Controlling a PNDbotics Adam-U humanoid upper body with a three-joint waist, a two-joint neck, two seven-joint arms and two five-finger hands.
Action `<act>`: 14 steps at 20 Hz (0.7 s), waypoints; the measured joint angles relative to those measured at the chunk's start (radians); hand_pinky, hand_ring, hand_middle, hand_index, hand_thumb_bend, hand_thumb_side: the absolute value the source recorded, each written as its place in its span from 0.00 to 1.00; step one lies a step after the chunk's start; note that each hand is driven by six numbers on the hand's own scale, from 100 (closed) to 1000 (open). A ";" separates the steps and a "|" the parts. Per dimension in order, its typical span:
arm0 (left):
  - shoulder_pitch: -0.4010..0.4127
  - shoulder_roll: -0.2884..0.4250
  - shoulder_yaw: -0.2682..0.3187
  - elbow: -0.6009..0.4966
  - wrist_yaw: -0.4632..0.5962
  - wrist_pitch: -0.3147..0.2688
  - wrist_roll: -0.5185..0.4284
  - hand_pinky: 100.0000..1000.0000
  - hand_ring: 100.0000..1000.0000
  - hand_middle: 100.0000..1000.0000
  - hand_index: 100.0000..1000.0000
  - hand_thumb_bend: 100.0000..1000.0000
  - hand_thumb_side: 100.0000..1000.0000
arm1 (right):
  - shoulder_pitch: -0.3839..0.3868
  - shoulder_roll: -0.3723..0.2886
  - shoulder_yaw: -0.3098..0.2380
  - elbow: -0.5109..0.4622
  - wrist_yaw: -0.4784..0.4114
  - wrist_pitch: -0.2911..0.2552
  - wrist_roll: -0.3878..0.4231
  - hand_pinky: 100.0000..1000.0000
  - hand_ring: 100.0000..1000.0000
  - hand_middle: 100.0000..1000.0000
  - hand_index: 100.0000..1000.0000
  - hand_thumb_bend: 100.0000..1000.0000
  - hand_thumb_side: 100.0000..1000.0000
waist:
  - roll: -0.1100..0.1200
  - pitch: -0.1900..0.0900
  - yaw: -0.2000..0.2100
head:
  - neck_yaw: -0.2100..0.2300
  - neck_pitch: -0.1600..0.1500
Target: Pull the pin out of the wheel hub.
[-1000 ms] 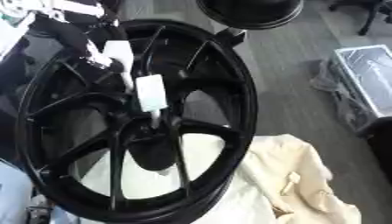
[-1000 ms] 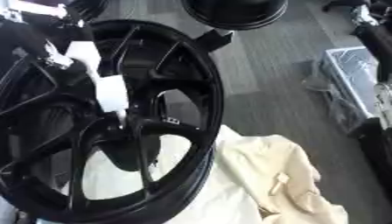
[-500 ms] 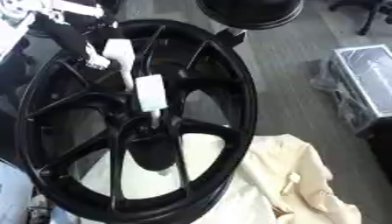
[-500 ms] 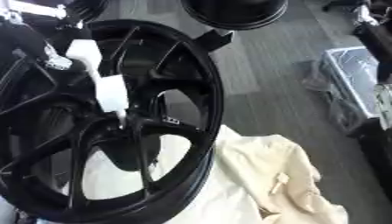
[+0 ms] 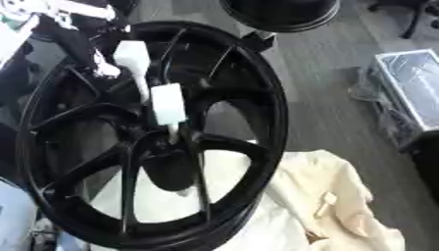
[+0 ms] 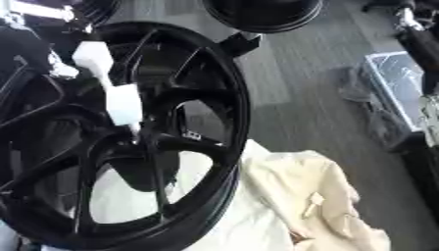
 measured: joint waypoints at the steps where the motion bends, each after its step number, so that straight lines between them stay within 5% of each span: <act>1: 0.000 0.000 0.003 -0.002 0.000 0.000 0.000 0.68 0.68 0.58 0.50 0.04 0.05 | 0.000 0.000 0.000 0.000 0.000 0.000 0.000 0.89 0.69 0.62 0.81 0.03 0.34 | 0.000 0.000 0.000 | 0.000 0.000; 14: -0.030 0.004 0.081 -0.048 0.032 0.055 0.000 0.64 0.62 0.51 0.36 0.00 0.00 | 0.002 0.000 0.000 0.000 0.000 0.001 0.006 0.90 0.69 0.62 0.81 0.02 0.35 | 0.000 0.004 0.005 | -0.003 0.005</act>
